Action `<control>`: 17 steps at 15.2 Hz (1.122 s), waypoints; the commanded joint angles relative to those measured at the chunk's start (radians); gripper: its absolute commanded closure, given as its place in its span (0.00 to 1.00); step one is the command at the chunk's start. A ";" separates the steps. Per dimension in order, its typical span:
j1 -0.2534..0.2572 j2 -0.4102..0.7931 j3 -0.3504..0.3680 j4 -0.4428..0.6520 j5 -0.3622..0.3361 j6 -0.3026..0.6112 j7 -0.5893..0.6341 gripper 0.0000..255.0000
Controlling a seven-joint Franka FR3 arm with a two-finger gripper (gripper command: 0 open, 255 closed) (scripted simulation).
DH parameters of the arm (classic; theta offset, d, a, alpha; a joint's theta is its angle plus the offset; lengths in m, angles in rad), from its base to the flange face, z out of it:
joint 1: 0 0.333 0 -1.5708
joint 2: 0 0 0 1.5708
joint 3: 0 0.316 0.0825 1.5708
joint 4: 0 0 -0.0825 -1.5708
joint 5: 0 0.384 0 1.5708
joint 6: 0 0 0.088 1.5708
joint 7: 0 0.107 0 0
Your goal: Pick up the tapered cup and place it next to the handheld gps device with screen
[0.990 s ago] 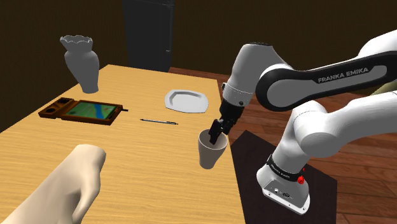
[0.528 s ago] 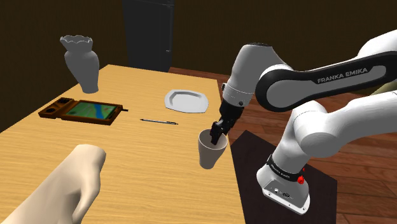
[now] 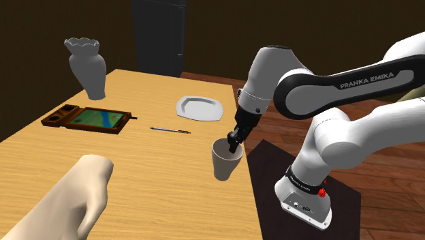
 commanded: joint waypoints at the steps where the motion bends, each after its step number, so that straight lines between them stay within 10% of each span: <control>1: 0.000 0.002 0.001 -0.002 0.001 0.002 0.000 1.00; 17: -0.036 -0.084 -0.056 0.175 -0.075 -0.259 0.026 1.00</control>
